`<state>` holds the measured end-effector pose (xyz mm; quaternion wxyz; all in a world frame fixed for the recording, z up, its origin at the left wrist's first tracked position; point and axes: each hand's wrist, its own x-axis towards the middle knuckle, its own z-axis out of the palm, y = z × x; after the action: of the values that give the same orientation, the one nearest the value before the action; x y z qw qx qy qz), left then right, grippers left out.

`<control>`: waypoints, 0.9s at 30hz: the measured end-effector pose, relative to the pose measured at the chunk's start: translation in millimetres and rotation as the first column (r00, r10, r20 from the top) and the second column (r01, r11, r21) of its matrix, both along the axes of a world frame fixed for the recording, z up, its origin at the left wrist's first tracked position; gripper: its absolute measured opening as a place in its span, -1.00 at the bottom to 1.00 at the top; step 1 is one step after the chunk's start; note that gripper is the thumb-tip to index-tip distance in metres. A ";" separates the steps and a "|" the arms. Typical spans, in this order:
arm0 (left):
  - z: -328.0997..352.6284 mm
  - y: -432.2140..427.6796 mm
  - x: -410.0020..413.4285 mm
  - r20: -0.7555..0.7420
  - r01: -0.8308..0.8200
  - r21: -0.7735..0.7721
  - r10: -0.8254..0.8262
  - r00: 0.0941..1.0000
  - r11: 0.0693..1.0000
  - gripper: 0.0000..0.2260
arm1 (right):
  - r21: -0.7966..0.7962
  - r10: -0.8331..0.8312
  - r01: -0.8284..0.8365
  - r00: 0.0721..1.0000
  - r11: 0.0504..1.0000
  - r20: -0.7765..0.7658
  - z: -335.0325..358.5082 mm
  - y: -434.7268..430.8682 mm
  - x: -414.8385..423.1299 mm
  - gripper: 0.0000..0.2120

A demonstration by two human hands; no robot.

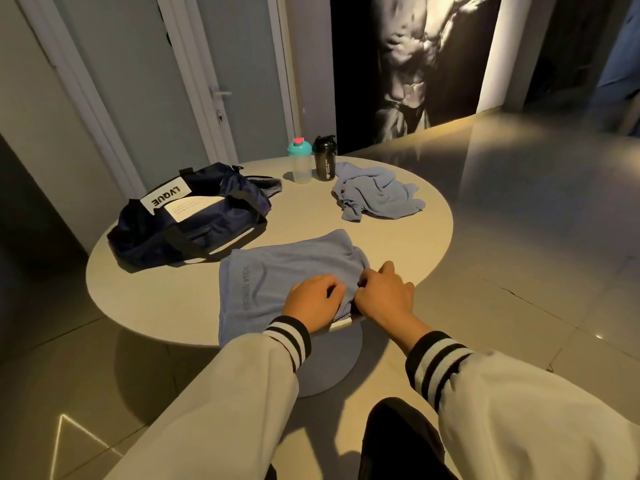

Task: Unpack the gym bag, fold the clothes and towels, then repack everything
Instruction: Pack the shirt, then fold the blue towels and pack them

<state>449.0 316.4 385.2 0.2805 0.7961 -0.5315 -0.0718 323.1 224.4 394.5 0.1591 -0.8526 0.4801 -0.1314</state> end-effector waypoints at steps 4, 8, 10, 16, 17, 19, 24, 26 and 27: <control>4.7 -23.4 8.3 0.014 -0.003 0.058 0.002 1.000 0.998 -0.73 | -0.129 0.000 0.003 1.000 0.992 0.022 1.2 -9.5 11.6 -0.67; 9.5 -56.4 21.7 0.018 0.007 0.164 -0.011 1.000 0.986 -0.66 | -0.164 0.031 -0.024 0.999 0.986 0.040 6.0 -28.6 25.8 -0.67; 12.5 -75.4 31.5 0.019 0.009 0.208 -0.013 1.000 0.978 -0.63 | -0.132 0.069 -0.061 0.996 0.989 0.062 5.6 -40.3 34.5 -0.68; 13.2 -128.0 61.0 -0.083 0.077 0.261 -0.057 0.995 0.962 -0.55 | -0.028 0.092 -0.091 0.995 0.995 0.036 -15.3 -62.1 51.6 -0.66; 9.2 -134.8 65.5 -0.078 0.081 0.277 -0.061 0.995 0.958 -0.53 | -0.040 0.078 -0.077 0.997 0.996 0.020 -19.1 -63.0 52.3 -0.65; 1.3 -144.0 70.4 0.001 0.066 0.340 -0.070 0.998 0.938 -0.56 | -0.061 0.059 -0.057 0.998 0.997 0.032 -23.7 -63.5 53.7 -0.64; -5.2 -150.2 74.1 0.066 0.059 0.172 -0.071 0.995 0.983 -0.72 | -0.105 0.058 -0.054 0.997 0.993 0.042 -31.9 -61.2 54.7 -0.61; -3.2 -151.8 76.8 0.079 0.024 0.054 -0.029 0.996 0.998 -0.73 | -0.100 0.054 -0.050 0.998 0.994 0.034 -34.7 -60.4 53.4 -0.59; -0.9 -151.8 77.8 0.062 -0.022 -0.006 0.023 0.998 1.000 -0.73 | -0.098 0.046 -0.043 0.999 0.994 0.027 -35.5 -60.9 53.1 -0.56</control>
<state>526.8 164.6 384.3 0.2668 0.8030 -0.5312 -0.0425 376.2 163.5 359.1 0.1274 -0.8678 0.4516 -0.1637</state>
